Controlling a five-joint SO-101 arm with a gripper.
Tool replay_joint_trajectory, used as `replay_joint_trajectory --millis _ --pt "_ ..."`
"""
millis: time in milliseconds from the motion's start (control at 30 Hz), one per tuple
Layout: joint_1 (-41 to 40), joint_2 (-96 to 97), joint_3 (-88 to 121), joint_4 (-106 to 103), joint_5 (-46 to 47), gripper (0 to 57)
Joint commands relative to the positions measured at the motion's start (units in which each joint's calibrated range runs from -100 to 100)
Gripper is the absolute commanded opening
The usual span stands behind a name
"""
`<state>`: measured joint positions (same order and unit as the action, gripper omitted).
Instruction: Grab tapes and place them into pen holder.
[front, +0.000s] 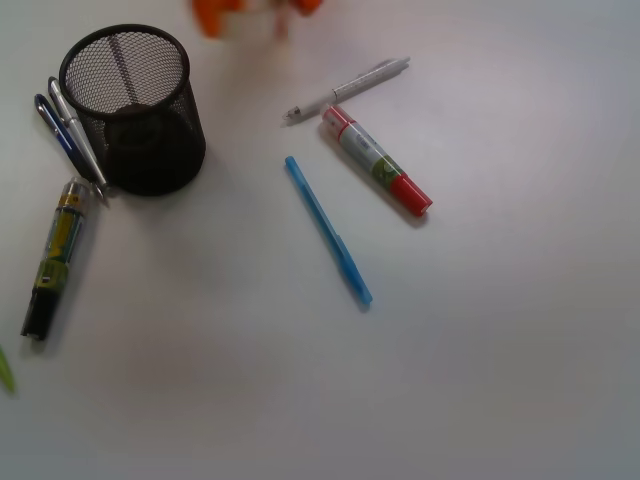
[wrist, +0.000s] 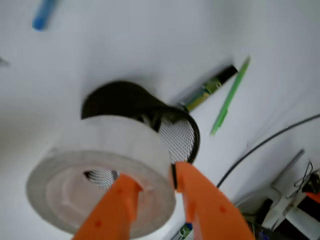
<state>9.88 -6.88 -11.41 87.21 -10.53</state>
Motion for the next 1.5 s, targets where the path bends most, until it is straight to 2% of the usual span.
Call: replay_joint_trajectory --millis 0,267,433,467,633,733,833,1067,1233,1333,1400,1467 --pt "7.95 -2.26 -0.18 -3.57 3.32 0.3" --pt "10.5 -2.17 0.27 -5.15 3.61 0.3" --pt "10.72 -2.34 7.7 -5.76 1.37 1.8" --pt "10.72 -2.34 9.33 -6.29 0.98 4.3" --pt "10.35 -2.51 16.21 -14.51 0.78 23.9" --pt "10.35 -2.43 17.3 -16.87 0.98 29.2" --pt "10.35 -2.68 17.21 -17.05 1.03 31.2" --pt "7.88 -7.61 11.41 -10.31 1.86 31.6" --pt "-1.92 -15.6 0.0 6.31 4.64 31.2" --pt "-9.62 -20.7 1.18 12.17 5.13 31.0" --pt "-13.73 -25.12 6.52 10.95 6.25 27.2" --pt "-16.42 -30.65 14.49 7.89 7.37 19.4"
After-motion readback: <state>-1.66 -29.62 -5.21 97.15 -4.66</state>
